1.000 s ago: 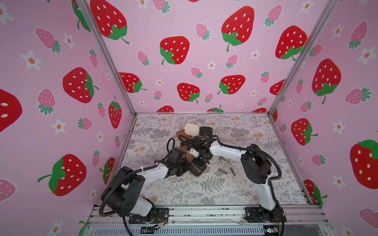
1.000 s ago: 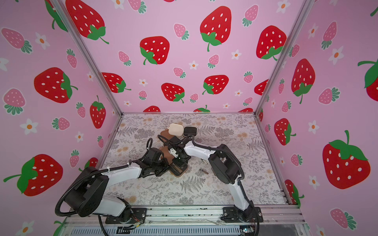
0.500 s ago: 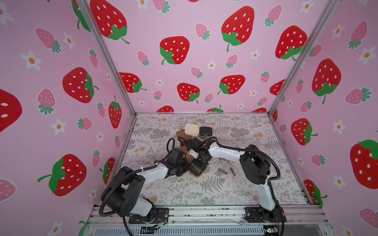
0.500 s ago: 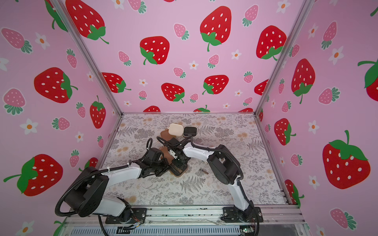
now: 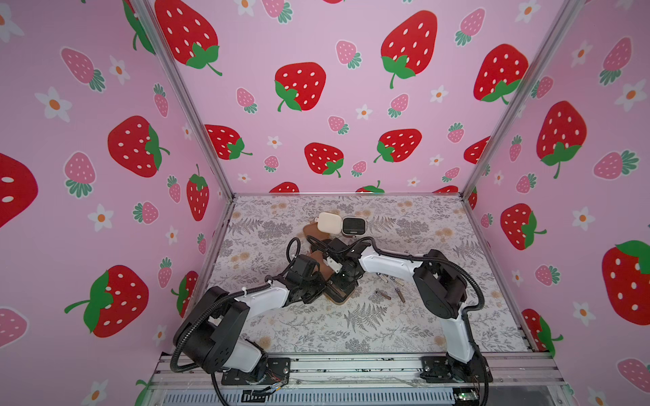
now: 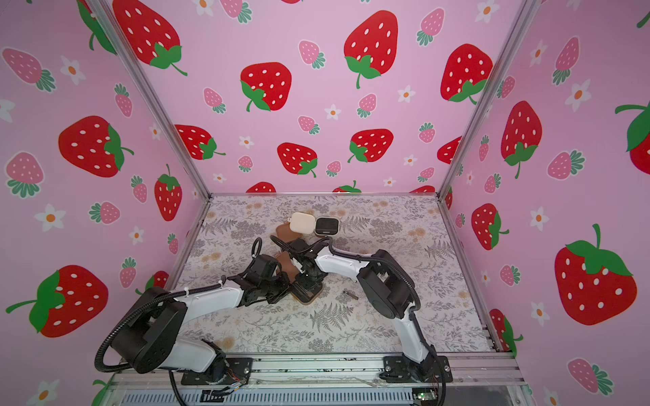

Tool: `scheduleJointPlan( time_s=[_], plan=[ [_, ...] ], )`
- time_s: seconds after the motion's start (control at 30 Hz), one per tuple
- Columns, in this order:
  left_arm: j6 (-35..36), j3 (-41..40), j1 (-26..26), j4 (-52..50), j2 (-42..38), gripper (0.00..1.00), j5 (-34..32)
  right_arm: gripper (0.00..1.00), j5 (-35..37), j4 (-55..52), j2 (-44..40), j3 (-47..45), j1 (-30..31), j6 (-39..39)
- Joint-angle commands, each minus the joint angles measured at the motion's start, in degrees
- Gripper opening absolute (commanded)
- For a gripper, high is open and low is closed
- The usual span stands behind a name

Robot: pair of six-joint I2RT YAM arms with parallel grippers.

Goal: Organize nail clipper sets
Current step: Place the nail clipper in the storage box.

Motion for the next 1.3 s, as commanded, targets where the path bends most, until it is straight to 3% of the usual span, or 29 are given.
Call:
scheduleJointPlan(
  time_s=[0.0,0.8,1.27],
  plan=[
    [-1.13,-2.04,0.09,-5.58,0.62,0.00,-0.26,0.24,4.08,-3.16,2.69,-1.81,-1.07,0.45],
    [-1.02,-1.95,0.09,-5.67,0.88,0.00,0.00,0.27,-2.09,-3.75,-4.81,2.23,-1.08,-0.18],
    [-0.79,-1.41,0.09,-5.76,1.42,0.00,0.26,0.24,-4.20,-2.12,-0.81,2.91,-1.95,0.18]
  ],
)
